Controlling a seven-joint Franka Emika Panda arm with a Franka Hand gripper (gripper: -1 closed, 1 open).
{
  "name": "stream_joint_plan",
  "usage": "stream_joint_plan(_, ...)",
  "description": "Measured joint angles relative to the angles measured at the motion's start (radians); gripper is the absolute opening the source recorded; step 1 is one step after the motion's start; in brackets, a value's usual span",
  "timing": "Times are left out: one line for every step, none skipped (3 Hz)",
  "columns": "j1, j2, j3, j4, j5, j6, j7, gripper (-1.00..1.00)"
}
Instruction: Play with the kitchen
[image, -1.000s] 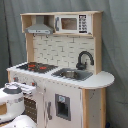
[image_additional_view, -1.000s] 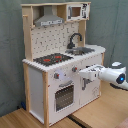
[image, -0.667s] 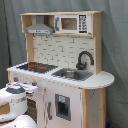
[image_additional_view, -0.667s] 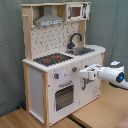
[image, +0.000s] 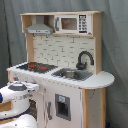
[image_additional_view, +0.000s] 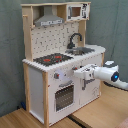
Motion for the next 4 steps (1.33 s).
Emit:
stream_joint_plan(-0.066, 0.0, 0.031, 0.046, 0.009, -0.008, 0.052, 1.0)
stream_joint_plan(-0.091, 0.0, 0.048, 0.083, 0.012, -0.023, 0.09, 1.0)
stream_joint_plan(-0.091, 0.0, 0.048, 0.083, 0.012, -0.023, 0.09, -1.0)
stream_joint_plan(-0.088, -0.001, 0.048, 0.069, 0.016, -0.04, 0.144, -1.0)
